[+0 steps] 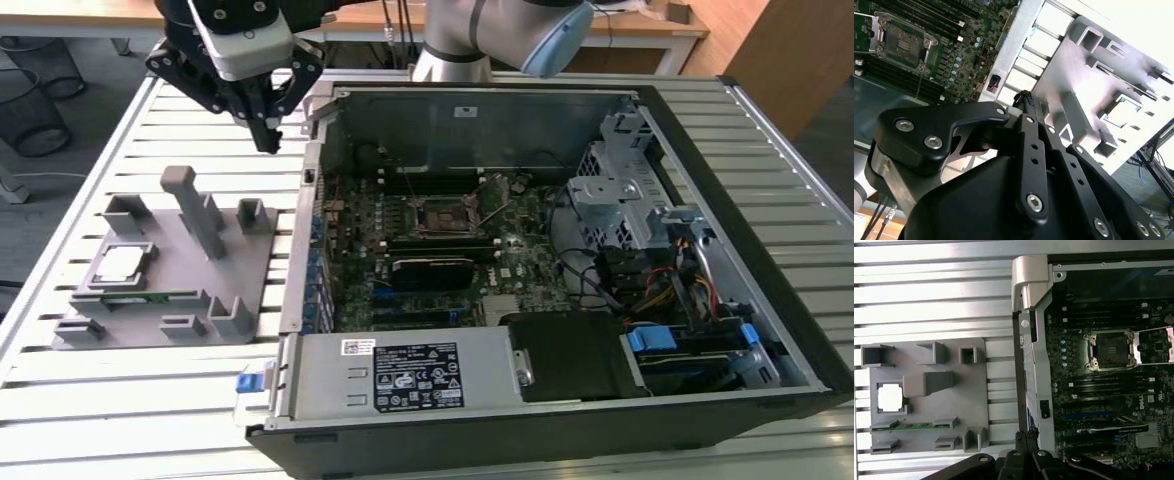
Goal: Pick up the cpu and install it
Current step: 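Reach for the cpu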
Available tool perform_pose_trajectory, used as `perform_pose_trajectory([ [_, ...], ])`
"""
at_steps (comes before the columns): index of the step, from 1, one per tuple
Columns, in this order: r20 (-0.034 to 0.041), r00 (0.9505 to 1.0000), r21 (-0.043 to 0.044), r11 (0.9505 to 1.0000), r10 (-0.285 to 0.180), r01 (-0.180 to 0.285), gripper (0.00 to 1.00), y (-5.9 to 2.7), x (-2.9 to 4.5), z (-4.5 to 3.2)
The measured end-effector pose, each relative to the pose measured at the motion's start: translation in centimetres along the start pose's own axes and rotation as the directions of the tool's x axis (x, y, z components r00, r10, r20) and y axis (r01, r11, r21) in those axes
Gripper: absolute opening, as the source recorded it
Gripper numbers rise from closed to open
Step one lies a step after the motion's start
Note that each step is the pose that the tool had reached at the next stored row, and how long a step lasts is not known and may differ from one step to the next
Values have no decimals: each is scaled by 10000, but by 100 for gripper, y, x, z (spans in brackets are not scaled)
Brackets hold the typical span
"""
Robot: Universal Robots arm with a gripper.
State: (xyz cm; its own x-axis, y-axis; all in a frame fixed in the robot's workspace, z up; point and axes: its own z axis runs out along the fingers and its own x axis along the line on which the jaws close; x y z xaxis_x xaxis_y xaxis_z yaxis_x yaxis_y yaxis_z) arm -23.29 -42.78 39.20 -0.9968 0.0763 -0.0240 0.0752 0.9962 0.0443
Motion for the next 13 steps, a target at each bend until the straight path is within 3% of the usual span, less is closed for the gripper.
perform_pose_trajectory([
  [13, 0, 10000, 0, 10000, -1, 1, 11, -148, 172, -5],
])
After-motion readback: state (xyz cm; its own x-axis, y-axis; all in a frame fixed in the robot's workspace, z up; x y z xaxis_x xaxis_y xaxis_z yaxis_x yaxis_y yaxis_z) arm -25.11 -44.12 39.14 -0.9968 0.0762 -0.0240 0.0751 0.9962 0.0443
